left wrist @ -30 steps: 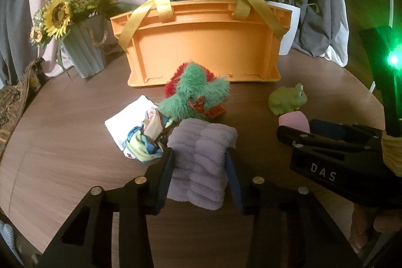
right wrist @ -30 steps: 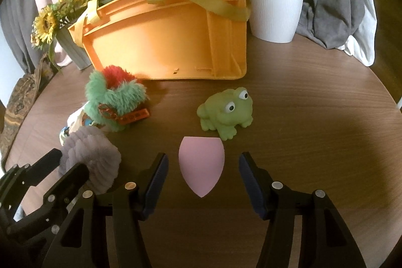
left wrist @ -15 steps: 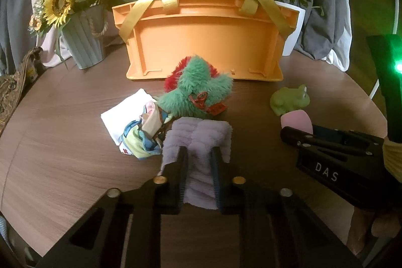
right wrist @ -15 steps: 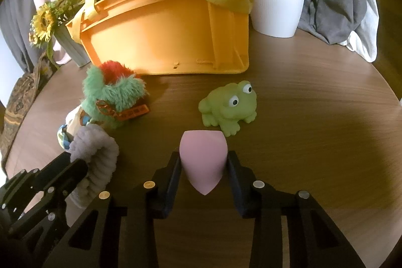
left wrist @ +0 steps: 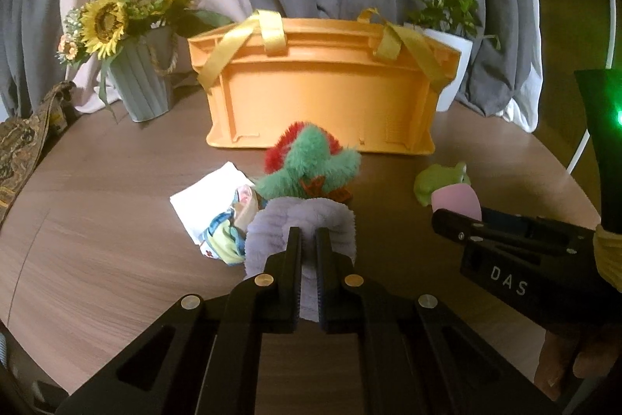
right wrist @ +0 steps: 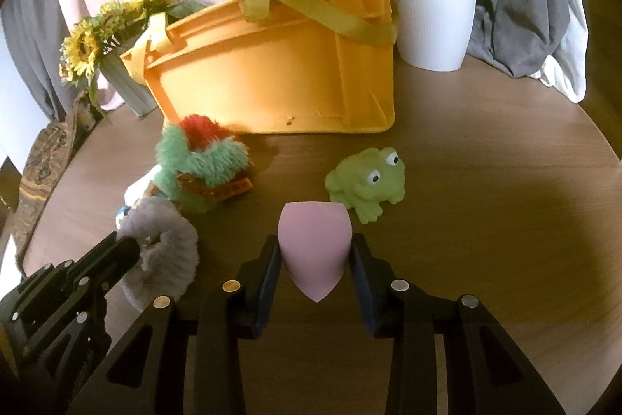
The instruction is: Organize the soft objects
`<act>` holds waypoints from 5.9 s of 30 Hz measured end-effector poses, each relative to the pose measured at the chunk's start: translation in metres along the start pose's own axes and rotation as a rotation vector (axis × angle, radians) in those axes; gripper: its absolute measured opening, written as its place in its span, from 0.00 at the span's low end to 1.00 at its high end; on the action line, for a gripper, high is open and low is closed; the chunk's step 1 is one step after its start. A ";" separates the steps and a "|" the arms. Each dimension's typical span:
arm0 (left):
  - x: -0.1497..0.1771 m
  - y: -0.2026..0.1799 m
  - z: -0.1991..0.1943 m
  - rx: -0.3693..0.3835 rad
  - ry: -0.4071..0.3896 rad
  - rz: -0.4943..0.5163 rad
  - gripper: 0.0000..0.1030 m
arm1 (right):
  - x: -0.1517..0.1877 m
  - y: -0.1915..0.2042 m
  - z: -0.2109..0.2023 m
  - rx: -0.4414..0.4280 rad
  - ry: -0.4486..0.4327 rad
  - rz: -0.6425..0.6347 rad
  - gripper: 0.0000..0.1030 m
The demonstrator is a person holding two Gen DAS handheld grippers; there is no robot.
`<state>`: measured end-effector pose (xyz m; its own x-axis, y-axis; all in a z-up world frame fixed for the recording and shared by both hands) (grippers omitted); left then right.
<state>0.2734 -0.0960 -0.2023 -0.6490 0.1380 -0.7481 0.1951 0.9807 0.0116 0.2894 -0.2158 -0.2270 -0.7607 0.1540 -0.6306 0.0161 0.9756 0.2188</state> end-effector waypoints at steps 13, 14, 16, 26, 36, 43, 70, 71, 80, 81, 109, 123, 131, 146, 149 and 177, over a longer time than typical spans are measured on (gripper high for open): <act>-0.027 0.006 -0.033 0.003 -0.080 -0.035 0.08 | -0.019 0.018 -0.038 -0.028 -0.074 -0.017 0.36; -0.030 0.007 -0.036 0.003 -0.088 -0.039 0.08 | -0.021 0.019 -0.041 -0.029 -0.080 -0.019 0.36; -0.036 0.009 -0.041 0.006 -0.101 -0.043 0.08 | -0.025 0.022 -0.046 -0.031 -0.092 -0.022 0.36; -0.066 0.019 -0.065 0.009 -0.177 -0.037 0.08 | -0.047 0.039 -0.072 -0.046 -0.156 -0.032 0.36; -0.098 0.034 -0.080 0.039 -0.255 -0.024 0.08 | -0.074 0.056 -0.095 -0.037 -0.241 -0.030 0.36; -0.122 0.042 -0.087 0.058 -0.311 0.000 0.08 | -0.095 0.068 -0.106 -0.023 -0.301 -0.018 0.36; -0.192 0.067 -0.087 0.154 -0.467 0.092 0.08 | -0.151 0.098 -0.122 0.051 -0.473 0.032 0.36; -0.194 0.067 -0.086 0.153 -0.470 0.089 0.08 | -0.154 0.098 -0.121 0.057 -0.477 0.033 0.36; -0.213 0.070 -0.075 0.118 -0.499 0.073 0.08 | -0.180 0.099 -0.112 0.027 -0.491 0.003 0.36; -0.215 0.070 -0.074 0.116 -0.502 0.072 0.08 | -0.183 0.099 -0.110 0.025 -0.495 0.003 0.36; -0.245 0.074 0.037 0.130 -0.354 0.071 0.08 | -0.231 0.085 -0.013 0.030 -0.372 0.023 0.36; -0.242 0.072 0.086 0.155 -0.238 0.040 0.11 | -0.234 0.069 0.030 0.033 -0.275 0.049 0.37; -0.241 0.075 0.088 0.137 -0.220 0.029 0.27 | -0.235 0.061 0.038 0.045 -0.266 0.089 0.56; -0.234 0.086 0.050 0.077 -0.258 0.027 0.44 | -0.227 0.063 0.010 0.085 -0.309 0.083 0.56; -0.232 0.087 0.038 0.070 -0.272 0.024 0.47 | -0.225 0.065 -0.002 0.090 -0.330 0.080 0.56; -0.180 0.083 -0.082 0.001 -0.396 0.079 0.66 | -0.169 0.083 -0.110 0.139 -0.490 0.086 0.68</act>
<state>0.3460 -0.0278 -0.0125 -0.2989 0.1490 -0.9426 0.2338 0.9691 0.0791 0.3479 -0.1781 -0.0208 -0.3602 0.2569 -0.8968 0.1764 0.9628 0.2049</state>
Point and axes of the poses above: each gripper's, at about its wrist camera, not at the fingertips, and z roughly the way its jaws point, y to its left, x to its underside, the point moved 4 cm from there along z, roughly the way its jaws point, and after that the axes turned 3 degrees about z, right-handed, at the moved point
